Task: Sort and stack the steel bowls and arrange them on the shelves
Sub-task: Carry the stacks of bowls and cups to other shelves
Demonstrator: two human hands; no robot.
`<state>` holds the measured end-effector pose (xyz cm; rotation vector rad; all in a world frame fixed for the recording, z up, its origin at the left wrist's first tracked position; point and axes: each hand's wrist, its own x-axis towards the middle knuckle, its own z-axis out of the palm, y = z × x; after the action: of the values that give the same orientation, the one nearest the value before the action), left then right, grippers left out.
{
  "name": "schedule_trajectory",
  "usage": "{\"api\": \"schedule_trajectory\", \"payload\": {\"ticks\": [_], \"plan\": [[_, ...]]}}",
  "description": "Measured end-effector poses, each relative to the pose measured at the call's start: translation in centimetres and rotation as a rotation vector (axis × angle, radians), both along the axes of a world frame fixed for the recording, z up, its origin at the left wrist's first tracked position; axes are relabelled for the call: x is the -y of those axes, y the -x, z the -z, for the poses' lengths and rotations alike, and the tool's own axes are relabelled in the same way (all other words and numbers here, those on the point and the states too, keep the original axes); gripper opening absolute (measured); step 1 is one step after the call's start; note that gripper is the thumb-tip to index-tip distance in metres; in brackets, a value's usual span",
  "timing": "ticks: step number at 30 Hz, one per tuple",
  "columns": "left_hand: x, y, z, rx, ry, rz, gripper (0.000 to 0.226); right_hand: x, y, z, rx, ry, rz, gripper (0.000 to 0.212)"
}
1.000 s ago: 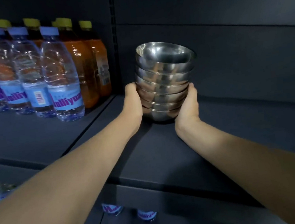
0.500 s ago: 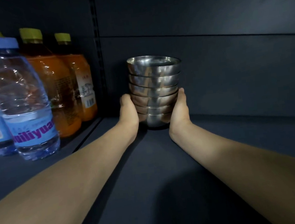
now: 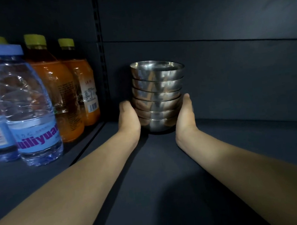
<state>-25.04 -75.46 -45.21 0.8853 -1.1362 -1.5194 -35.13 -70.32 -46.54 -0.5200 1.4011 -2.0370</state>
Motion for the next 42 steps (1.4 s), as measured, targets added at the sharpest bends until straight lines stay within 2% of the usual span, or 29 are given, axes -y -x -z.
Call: {"api": "schedule_trajectory", "payload": {"ticks": [2,6,10,14,19,25,29,35,42], "plan": [[-0.1,-0.8,0.3,0.075,-0.004,-0.029,0.054,-1.3,-0.1,-0.3,-0.024,-0.036,0.036,0.058],[-2.9,-3.4,0.0,0.273,0.091,-0.061,0.022,-5.8,-0.8,-1.5,-0.154,-0.187,0.078,0.044],[-7.9,-6.7,-1.7,0.482,0.229,-0.023,0.022,-11.2,-2.0,-2.6,-0.358,-0.349,0.079,0.034],[-13.8,-9.7,-3.5,0.759,0.351,0.043,0.029,-16.8,-4.1,-4.5,-0.627,-0.594,-0.104,0.038],[-21.4,-13.7,-7.3,1.135,0.470,0.274,0.034,-24.4,-7.2,-8.6,-0.965,-0.897,-0.437,0.041],[-31.3,-19.0,-16.0,1.367,0.593,0.439,0.034,-33.6,-9.7,-16.6,-1.121,-0.993,-0.605,0.032],[-36.5,-22.0,-22.1,1.578,0.776,0.458,0.034,-39.1,-11.6,-22.4,-1.190,-0.983,-0.622,0.037],[-43.0,-25.9,-29.0,1.739,1.060,0.422,0.043,-48.2,-15.3,-29.6,-1.287,-0.981,-0.612,0.063],[-48.5,-29.5,-36.8,1.680,1.235,0.348,0.042,-56.3,-19.2,-36.4,-1.382,-1.018,-0.510,0.062]]}}
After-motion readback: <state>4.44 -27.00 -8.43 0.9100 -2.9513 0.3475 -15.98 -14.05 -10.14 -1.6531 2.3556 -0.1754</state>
